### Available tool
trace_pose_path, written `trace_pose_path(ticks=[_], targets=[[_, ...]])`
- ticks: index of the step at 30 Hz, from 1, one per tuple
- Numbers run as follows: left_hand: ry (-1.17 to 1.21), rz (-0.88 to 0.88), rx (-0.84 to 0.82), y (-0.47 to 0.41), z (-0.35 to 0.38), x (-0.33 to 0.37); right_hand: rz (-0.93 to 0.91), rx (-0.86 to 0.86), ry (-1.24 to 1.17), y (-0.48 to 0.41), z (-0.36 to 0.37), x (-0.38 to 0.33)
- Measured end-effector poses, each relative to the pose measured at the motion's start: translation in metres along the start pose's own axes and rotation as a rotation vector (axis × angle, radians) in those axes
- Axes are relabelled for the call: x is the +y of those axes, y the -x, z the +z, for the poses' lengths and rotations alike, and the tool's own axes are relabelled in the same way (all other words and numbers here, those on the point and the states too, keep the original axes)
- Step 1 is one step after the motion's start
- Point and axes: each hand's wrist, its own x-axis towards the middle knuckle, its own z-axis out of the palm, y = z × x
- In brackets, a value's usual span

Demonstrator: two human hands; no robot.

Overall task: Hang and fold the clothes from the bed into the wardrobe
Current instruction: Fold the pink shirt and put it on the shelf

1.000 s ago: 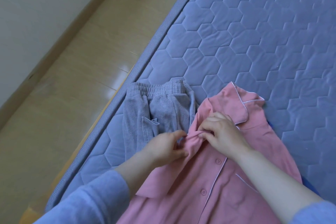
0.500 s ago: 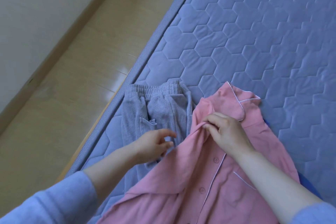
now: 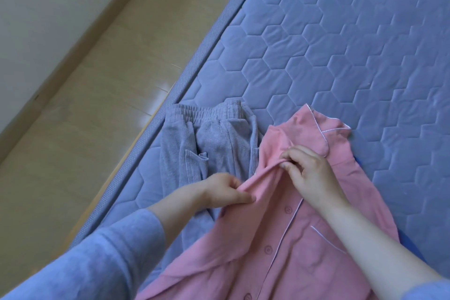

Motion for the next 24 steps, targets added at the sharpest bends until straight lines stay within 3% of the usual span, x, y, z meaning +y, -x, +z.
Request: trace_pose_path(ticks=[3,7,14,17,21,24], targets=[[0.030,-0.073,0.034,0.028,-0.023,-0.015,-0.006,0.006,-0.007,-0.007,0.006,-0.015],[0.010,-0.028,0.228,0.073,-0.074,-0.022,-0.054,-0.013,-0.030,-0.039,0.015,-0.049],[-0.327,0.094,0.816,0.120,-0.167,-0.029,0.092,0.010,-0.001,-0.117,0.042,-0.100],[-0.446,0.136,0.985,0.122,-0.196,-0.033,0.192,0.027,0.013,-0.138,0.057,-0.110],[-0.619,0.086,1.067,0.113,-0.225,-0.040,0.321,0.060,0.007,-0.155,0.071,-0.111],[-0.787,-0.072,0.946,0.106,-0.244,-0.049,0.383,0.082,0.017,-0.162,0.079,-0.110]])
